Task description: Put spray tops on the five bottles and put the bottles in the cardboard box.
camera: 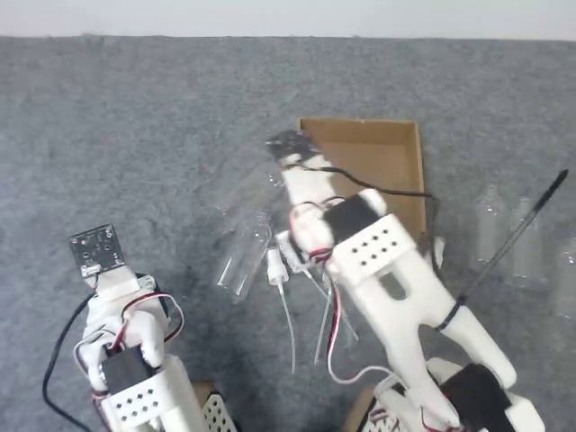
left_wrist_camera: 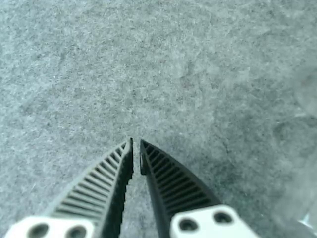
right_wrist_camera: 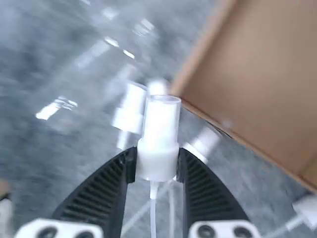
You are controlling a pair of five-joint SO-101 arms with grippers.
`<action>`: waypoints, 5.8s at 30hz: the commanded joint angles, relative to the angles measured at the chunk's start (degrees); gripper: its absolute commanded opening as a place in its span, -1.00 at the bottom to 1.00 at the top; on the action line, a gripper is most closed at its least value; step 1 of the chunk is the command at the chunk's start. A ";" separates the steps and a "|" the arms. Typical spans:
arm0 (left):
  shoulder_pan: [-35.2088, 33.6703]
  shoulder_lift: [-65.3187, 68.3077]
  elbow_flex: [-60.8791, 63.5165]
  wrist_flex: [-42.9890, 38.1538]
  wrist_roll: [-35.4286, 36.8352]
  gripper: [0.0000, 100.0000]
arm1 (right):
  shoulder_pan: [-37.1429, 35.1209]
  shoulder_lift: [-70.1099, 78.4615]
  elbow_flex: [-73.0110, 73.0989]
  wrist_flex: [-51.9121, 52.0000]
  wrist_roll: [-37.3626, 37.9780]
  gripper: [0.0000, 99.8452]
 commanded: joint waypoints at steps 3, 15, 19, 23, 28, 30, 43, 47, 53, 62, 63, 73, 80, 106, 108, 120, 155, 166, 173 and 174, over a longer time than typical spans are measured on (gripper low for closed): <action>0.00 -0.88 -0.40 -1.32 -0.18 -0.97 | -3.56 4.44 -9.76 -0.22 -4.84 -0.87; 0.00 -0.88 -0.40 -1.32 -0.18 -0.97 | -4.18 29.23 -19.34 -8.22 -26.73 -0.84; 0.00 -0.88 -0.40 -1.32 -0.18 -0.97 | -4.18 32.48 -22.07 -8.31 -27.34 -0.64; 0.00 -0.88 -0.40 -1.32 -0.18 -0.97 | -4.26 35.21 -24.00 -7.87 -27.08 -0.53; 0.00 -0.88 -0.40 -1.32 -0.18 -0.97 | -5.14 34.59 -26.29 -5.58 -26.90 -0.54; 0.00 -0.88 -0.40 -1.32 -0.18 -0.97 | -5.14 33.36 -28.84 -2.42 -26.81 -0.54; -0.09 -0.88 -0.40 -1.32 -0.18 -0.97 | 2.42 18.51 -40.62 27.74 -1.32 -0.54; -0.09 -0.88 -0.40 -1.32 -0.18 -0.97 | 14.64 11.65 -38.51 27.91 8.09 -0.54; 0.00 -0.88 -0.40 -1.32 -0.18 -0.97 | 35.82 4.97 -32.62 27.82 22.68 -0.54; 0.00 -0.88 -0.40 -1.32 -0.18 -0.97 | 46.90 8.22 -23.30 17.01 28.13 -0.54; 0.00 -0.88 -0.40 -1.32 -0.18 -0.97 | 45.14 8.75 -22.95 15.96 26.64 -0.54; 0.00 -0.88 -0.40 -1.32 -0.18 -0.97 | 33.89 17.80 -19.25 -2.24 20.84 -0.54; 0.00 -0.88 -0.40 -1.32 -0.18 -0.97 | 37.14 26.86 -19.08 -10.24 21.01 -0.54; 0.00 -0.88 -0.40 -1.32 -0.18 -0.97 | 45.41 30.37 -13.27 -4.44 31.30 -0.95; 0.00 -0.88 -0.40 -1.32 -0.18 -0.97 | 46.11 28.09 -11.52 -4.35 32.70 -0.95; 0.00 -0.88 -0.40 -1.32 -0.18 -0.97 | 46.11 16.48 -1.85 -4.35 37.45 -0.94; 0.00 -0.88 -0.40 -1.32 -0.18 -0.97 | 78.02 16.57 -27.69 14.73 41.41 -0.58; 0.00 -0.88 -0.40 -1.32 -0.18 -0.97 | 84.79 25.54 -20.31 1.89 44.31 -0.58; 0.00 -0.88 -0.40 -1.32 -0.18 -0.97 | 84.62 32.48 -20.13 -5.41 44.22 -0.58; 0.00 -0.88 -0.40 -1.32 -0.18 -0.97 | 84.62 33.36 -20.04 -6.20 44.22 -0.58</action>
